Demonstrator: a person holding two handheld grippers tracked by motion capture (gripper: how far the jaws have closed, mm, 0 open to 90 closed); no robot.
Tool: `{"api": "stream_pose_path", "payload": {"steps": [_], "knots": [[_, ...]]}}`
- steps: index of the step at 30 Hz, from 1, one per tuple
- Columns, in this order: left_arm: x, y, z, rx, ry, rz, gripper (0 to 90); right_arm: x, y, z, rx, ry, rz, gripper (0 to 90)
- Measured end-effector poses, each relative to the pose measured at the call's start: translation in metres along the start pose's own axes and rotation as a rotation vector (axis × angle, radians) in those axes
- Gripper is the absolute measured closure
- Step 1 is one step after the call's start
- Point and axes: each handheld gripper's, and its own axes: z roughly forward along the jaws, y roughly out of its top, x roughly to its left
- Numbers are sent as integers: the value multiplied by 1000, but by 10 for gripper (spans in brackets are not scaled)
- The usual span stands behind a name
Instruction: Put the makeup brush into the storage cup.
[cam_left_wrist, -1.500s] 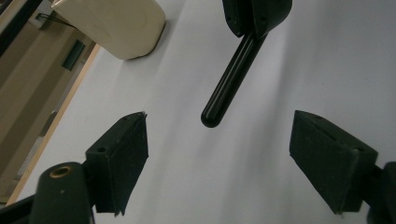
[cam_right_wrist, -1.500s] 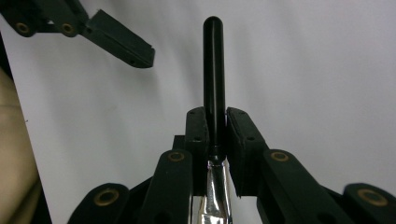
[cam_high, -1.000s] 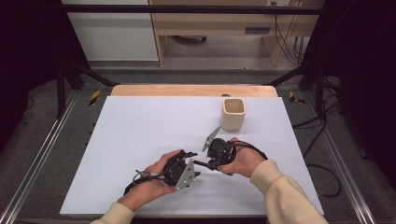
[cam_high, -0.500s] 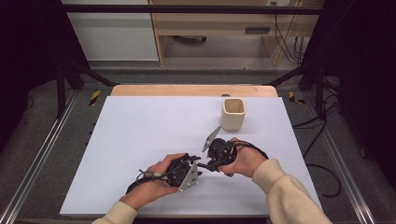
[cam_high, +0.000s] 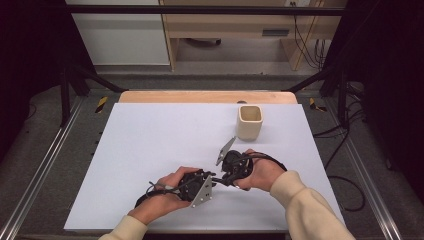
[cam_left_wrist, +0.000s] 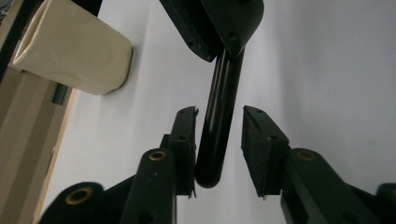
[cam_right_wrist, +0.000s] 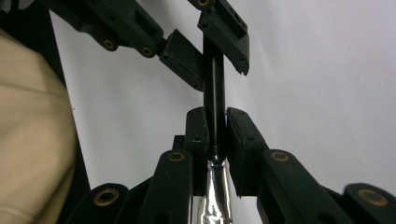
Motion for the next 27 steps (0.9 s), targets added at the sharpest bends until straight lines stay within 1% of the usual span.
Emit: {"api": "stream_pose_path", "payload": {"steps": [1,2,4,5,6,7,8,9,10,11,12,13,14,15,16,17,18,19,20,21,22,23,24,25,26,27], "knots": [[0,0,0,0,0,0,706,0,0,0,0,0,0,792],[0,0,-1,-1,-3,-1,706,1,0,0,1,1,2,792],[0,0,-4,-5,-5,1,752,2,1,1,6,8,-17,792],[-1,-1,-4,-5,-7,9,756,2,2,1,7,8,-16,792],[-3,-1,-4,-15,-16,-4,762,2,2,2,7,9,-24,791],[-3,-1,-4,-15,-16,-4,769,2,2,2,7,9,-24,791],[-3,-1,-4,-13,-16,8,769,3,2,1,14,13,-23,789],[-6,-2,-3,-18,-24,4,786,3,2,2,6,14,-25,782],[-8,-2,-3,-30,-21,-7,787,2,2,3,-5,14,-23,776],[-8,-2,-3,-30,-21,-7,788,1,2,3,-9,14,-29,754],[-8,-2,-3,-25,-18,0,788,1,2,3,-9,14,-29,754],[-9,-2,-3,-24,-21,3,788,1,2,2,-15,10,-21,721],[-9,-3,-3,-20,-16,10,788,1,1,3,-33,10,-22,649],[-9,-3,-3,-20,-16,10,788,1,1,3,-33,10,-22,649],[-11,-4,-4,-15,-13,3,788,2,-1,4,-50,-11,-25,554],[-11,-4,-4,-15,-13,3,788,2,-1,4,-50,-11,-25,554],[-10,-7,-6,-11,-1,-6,788,3,-2,3,-58,-26,-26,473],[-10,-9,-6,-12,6,-13,788,4,-4,2,-69,-41,-18,432],[-10,-9,-6,-12,6,-13,788,3,-5,1,-78,-47,-19,395],[-9,-10,-7,-3,8,-10,788,3,-5,1,-78,-47,-19,395],[-9,-11,-8,10,17,-6,788,5,-9,-1,-116,-83,-9,249],[-9,-12,-8,16,19,-17,788,5,-11,-2,-142,-114,-7,213],[-9,-13,-9,23,26,-27,788,4,-13,-3,-153,-125,-12,200],[-10,-13,-9,24,33,-27,788,4,-13,-3,-153,-125,-12,200],[-11,-15,-8,36,37,-39,788,3,-17,-6,-183,-151,-4,137],[-11,-15,-8,36,37,-39,788,3,-19,-6,-202,-168,7,105]]}}
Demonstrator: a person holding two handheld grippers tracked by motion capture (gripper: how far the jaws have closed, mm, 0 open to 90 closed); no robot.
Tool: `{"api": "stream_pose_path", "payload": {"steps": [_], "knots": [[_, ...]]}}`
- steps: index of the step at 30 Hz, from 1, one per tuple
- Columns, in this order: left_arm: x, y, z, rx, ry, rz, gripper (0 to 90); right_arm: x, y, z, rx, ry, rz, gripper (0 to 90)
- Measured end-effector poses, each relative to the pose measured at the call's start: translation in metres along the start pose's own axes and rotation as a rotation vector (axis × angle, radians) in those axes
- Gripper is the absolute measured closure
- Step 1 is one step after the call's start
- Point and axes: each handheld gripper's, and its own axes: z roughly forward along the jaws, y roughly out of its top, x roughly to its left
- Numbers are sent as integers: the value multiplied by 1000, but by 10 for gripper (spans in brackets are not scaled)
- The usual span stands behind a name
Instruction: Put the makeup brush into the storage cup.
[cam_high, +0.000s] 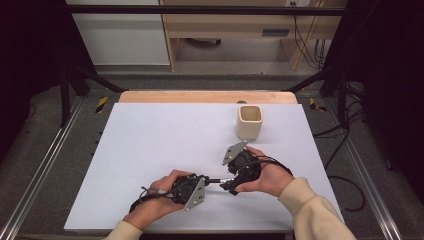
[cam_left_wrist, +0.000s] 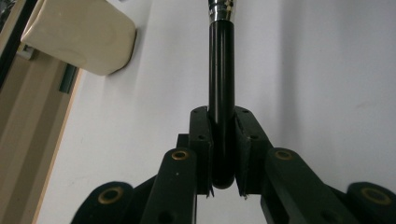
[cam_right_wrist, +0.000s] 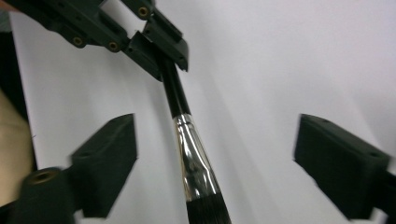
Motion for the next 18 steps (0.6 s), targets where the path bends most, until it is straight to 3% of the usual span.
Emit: {"api": "stream_pose_path", "payload": {"steps": [6,11,12,13,18], "knots": [[2,-7,-1,14,34,-41,788,1,-10,-5,-45,-22,20,65],[5,-12,-2,18,62,-81,788,1,-20,-8,-116,-55,52,68],[6,-15,-3,18,68,-101,788,1,-21,-9,-131,-67,54,69],[5,-17,-1,-14,84,-140,788,1,-22,-10,-140,-75,56,70],[8,-22,-3,-15,101,-172,788,1,-28,-13,-212,-124,105,75]]}}
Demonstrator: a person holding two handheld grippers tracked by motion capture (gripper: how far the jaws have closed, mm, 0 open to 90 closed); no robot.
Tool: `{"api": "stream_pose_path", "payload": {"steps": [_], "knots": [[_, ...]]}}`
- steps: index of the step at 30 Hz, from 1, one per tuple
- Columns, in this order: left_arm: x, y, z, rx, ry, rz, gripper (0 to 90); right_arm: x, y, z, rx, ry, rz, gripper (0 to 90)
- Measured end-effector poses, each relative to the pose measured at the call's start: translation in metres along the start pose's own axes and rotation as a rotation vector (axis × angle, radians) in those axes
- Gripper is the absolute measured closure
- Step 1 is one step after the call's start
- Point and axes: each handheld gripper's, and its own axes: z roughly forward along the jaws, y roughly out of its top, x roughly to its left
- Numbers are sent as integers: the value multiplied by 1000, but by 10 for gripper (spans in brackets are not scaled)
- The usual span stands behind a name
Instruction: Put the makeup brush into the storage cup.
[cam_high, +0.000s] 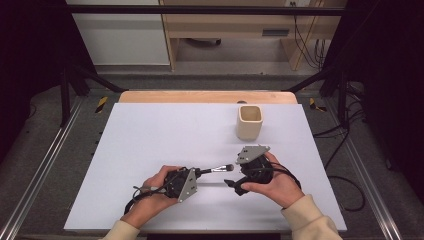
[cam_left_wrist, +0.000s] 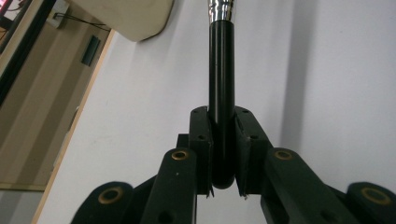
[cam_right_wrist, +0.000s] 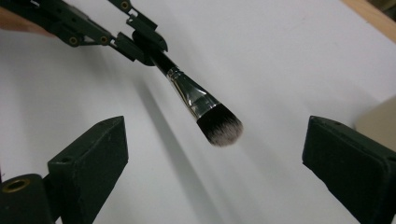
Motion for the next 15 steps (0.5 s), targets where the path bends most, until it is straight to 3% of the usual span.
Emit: {"api": "stream_pose_path", "payload": {"steps": [2,3,7,8,9,10,13,15], "knots": [[3,-2,-2,15,6,0,788,-1,-2,0,-18,-7,7,79],[3,-3,-2,13,9,-13,789,0,-6,0,-49,-15,50,75],[5,-6,-3,-7,24,-86,788,3,-16,3,-103,-41,88,64],[5,-6,-3,-7,24,-86,788,3,-16,3,-103,-41,88,64],[5,-7,-3,-29,29,-129,788,5,-19,4,-125,-58,94,63],[5,-7,-3,-29,29,-129,789,5,-19,4,-125,-58,94,63],[7,-7,-5,-68,34,-200,788,7,-25,6,-184,-65,135,66],[8,-7,-5,-78,34,-217,788,7,-27,7,-201,-63,144,63]]}}
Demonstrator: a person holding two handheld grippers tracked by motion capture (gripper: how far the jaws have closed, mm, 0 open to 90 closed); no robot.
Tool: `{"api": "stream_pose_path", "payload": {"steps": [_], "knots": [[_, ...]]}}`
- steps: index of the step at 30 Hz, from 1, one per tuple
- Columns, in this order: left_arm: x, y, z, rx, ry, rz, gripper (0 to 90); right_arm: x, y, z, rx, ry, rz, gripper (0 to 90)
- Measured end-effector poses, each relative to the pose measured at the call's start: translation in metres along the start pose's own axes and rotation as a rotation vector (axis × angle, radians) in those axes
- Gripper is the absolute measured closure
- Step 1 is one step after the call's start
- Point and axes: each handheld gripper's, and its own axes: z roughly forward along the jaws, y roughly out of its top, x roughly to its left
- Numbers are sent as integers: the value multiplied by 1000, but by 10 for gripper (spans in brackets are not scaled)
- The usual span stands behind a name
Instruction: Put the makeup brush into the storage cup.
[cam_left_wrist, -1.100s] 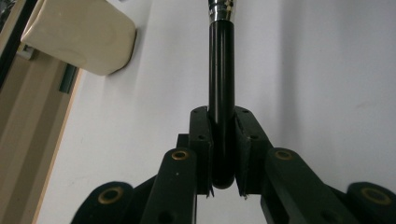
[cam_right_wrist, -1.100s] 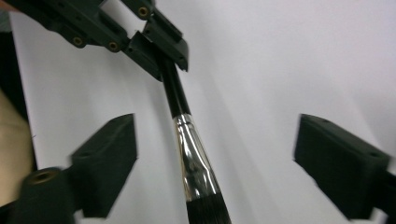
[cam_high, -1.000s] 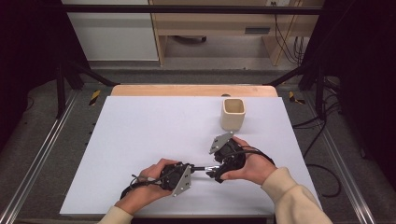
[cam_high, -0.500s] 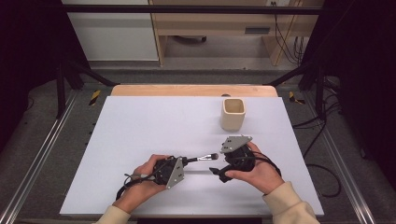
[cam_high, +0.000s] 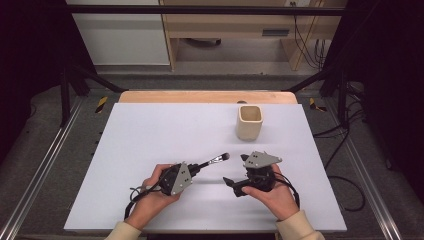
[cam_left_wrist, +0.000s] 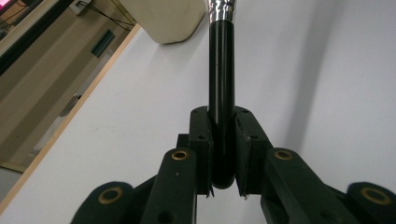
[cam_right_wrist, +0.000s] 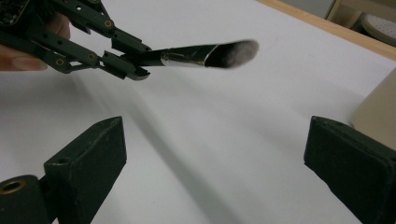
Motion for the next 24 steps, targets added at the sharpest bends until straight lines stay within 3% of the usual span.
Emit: {"api": "stream_pose_path", "payload": {"steps": [1,2,9,13,16,17,18,24], "knots": [[0,0,0,-14,-1,-25,788,0,0,0,0,0,0,63],[0,0,-2,-32,5,-58,788,-1,-2,0,-35,0,17,75],[1,3,-4,-84,3,-121,788,1,-4,2,-104,-2,37,129],[2,4,-8,-111,-3,-161,788,5,-3,5,-140,20,56,134],[6,3,-12,-149,-5,-218,788,6,-3,5,-161,20,89,151],[6,3,-12,-149,-5,-218,789,6,-3,5,-168,19,100,157],[7,2,-13,-168,-7,-251,788,6,-3,4,-171,20,108,159],[6,0,-12,-206,-32,-310,789,7,-1,3,-212,38,126,220]]}}
